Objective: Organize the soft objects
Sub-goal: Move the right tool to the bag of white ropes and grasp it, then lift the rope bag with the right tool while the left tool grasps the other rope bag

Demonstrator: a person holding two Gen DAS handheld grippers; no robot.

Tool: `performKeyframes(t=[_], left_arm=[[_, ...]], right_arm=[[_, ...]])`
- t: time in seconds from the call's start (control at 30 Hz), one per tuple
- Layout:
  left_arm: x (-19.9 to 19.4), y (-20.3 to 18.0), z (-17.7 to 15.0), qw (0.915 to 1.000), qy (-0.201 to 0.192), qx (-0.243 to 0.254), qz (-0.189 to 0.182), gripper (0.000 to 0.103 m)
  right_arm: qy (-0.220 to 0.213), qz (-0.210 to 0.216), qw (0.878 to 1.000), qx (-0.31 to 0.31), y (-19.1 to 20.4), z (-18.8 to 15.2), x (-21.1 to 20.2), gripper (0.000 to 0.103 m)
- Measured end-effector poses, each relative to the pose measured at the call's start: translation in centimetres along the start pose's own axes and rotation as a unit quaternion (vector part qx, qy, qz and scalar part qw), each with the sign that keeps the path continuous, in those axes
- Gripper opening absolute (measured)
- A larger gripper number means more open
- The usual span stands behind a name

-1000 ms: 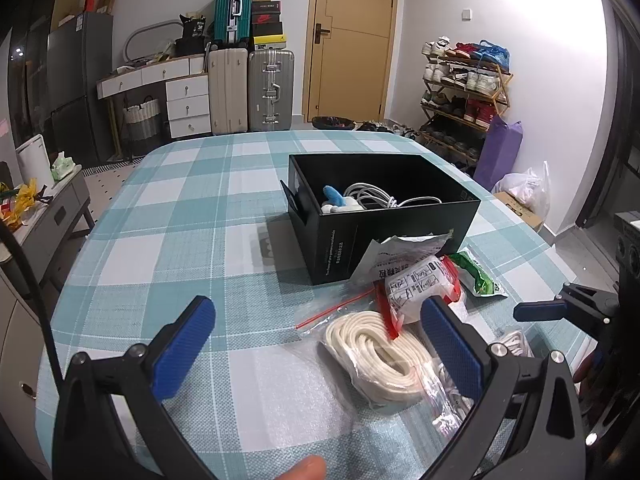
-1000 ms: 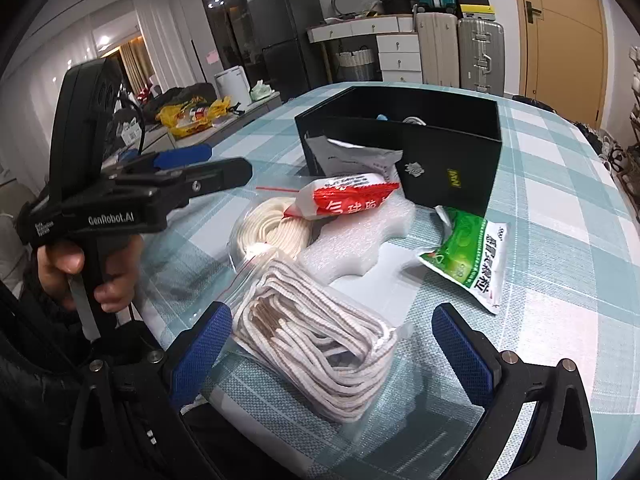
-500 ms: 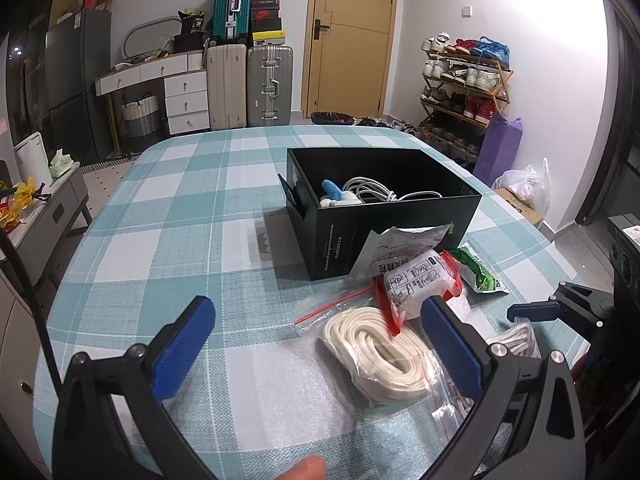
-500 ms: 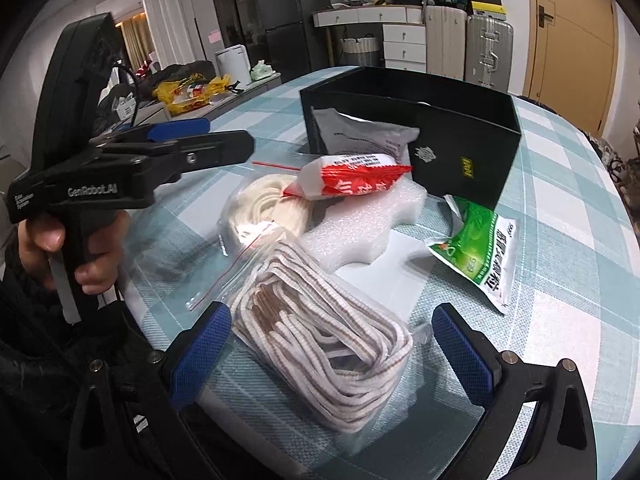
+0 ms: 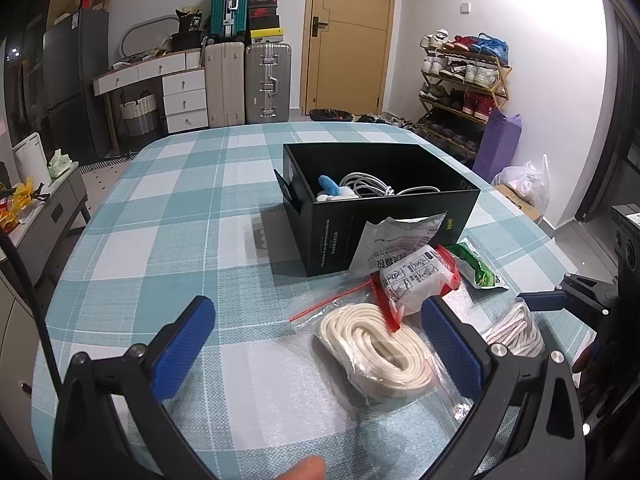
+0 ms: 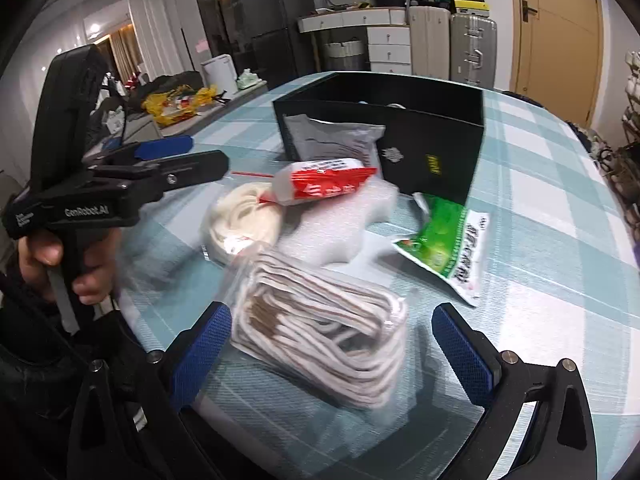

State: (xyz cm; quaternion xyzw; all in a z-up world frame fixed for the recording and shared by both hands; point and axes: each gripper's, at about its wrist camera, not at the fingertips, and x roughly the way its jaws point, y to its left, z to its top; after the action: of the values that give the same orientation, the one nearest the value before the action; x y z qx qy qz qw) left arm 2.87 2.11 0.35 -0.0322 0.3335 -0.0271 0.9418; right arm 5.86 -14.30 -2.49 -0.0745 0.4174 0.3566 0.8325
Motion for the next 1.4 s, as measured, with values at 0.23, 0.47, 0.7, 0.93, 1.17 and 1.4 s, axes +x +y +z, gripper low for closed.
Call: performKeyframes(t=[0.23,0.47,0.7,0.93,1.17,1.4], left_arm=[[0.0,0.0,0.0,1.0,0.0,-0.002,0.0,0.103],[0.1,0.0,-0.2,1.0,0.005,-0.003,-0.002,0.103],[0.2,0.0,-0.3,1.0,0.005,-0.003,-0.001,0.103],[0.3,0.0,-0.3,1.0,0.006,-0.003,-0.001,0.103],[0.3,0.0,-0.3,1.0,0.006,-0.003,-0.001,0.103],[0.3,-0.1,-0.3,1.0,0.006,-0.002,-0.001,0.103]], right_arm=[[0.006,0.0,1.0,-0.003,0.8,0.0,0.9,0.102],[0.018,-0.013,1.0,-0.021,1.8,0.0,1.9,0.102],[0.007,-0.012,0.999,-0.029,2.4,0.1,1.9,0.094],[-0.012,0.013,1.0,-0.02,1.4,-0.3,0.5,0.071],[-0.029,0.034,0.999,-0.005,0.4,-0.5,-0.6,0.046],[-0.04,0.032,0.999,-0.01,-0.4,-0.9,-2.1,0.038]])
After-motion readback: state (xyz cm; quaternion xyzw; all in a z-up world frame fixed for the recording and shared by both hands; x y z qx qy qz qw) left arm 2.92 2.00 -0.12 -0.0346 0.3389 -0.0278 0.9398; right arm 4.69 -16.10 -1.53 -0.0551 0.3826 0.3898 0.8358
